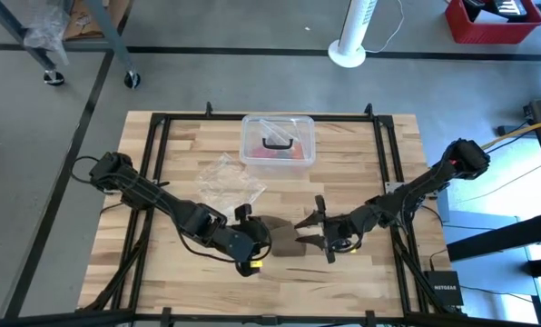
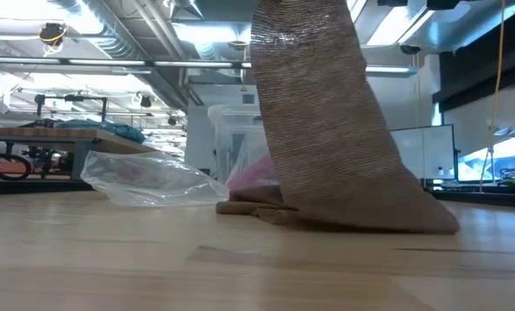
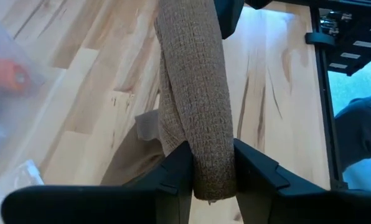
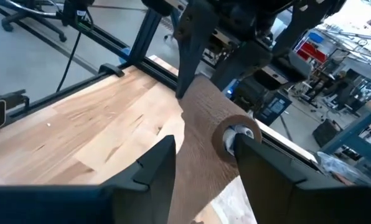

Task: Roll bandage
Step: Roll the brown bandage

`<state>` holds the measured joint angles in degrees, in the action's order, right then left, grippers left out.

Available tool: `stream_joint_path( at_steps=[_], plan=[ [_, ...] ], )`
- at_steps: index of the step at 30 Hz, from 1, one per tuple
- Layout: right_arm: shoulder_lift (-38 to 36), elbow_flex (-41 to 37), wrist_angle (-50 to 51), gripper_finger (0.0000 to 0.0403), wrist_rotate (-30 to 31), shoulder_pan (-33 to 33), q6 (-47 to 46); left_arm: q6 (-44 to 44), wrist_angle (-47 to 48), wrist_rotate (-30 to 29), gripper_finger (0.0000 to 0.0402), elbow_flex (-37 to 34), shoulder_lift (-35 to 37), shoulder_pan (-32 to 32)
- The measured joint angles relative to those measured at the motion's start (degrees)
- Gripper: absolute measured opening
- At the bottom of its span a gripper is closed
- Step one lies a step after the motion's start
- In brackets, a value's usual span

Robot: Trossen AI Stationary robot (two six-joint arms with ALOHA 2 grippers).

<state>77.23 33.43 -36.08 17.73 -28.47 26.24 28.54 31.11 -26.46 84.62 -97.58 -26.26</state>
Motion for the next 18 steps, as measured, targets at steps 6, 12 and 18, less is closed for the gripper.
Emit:
stream_joint_path(
  at_steps=[6,12,18],
  plan=[
    [1.4,0.5,-1.4,0.0170,-4.9,0.0,0.0,0.7,0.0,0.4,0.0086,0.0,0.0,0.0],
    [1.4,0.7,-2.0,0.0170,-4.3,0.0,-0.2,1.3,0.0,-0.5,0.0086,0.0,0.0,0.0],
    [3.9,3.1,-1.5,0.0170,-3.8,0.4,-0.2,1.6,0.7,-0.4,0.0086,0.0,0.0,0.0]
  ],
)
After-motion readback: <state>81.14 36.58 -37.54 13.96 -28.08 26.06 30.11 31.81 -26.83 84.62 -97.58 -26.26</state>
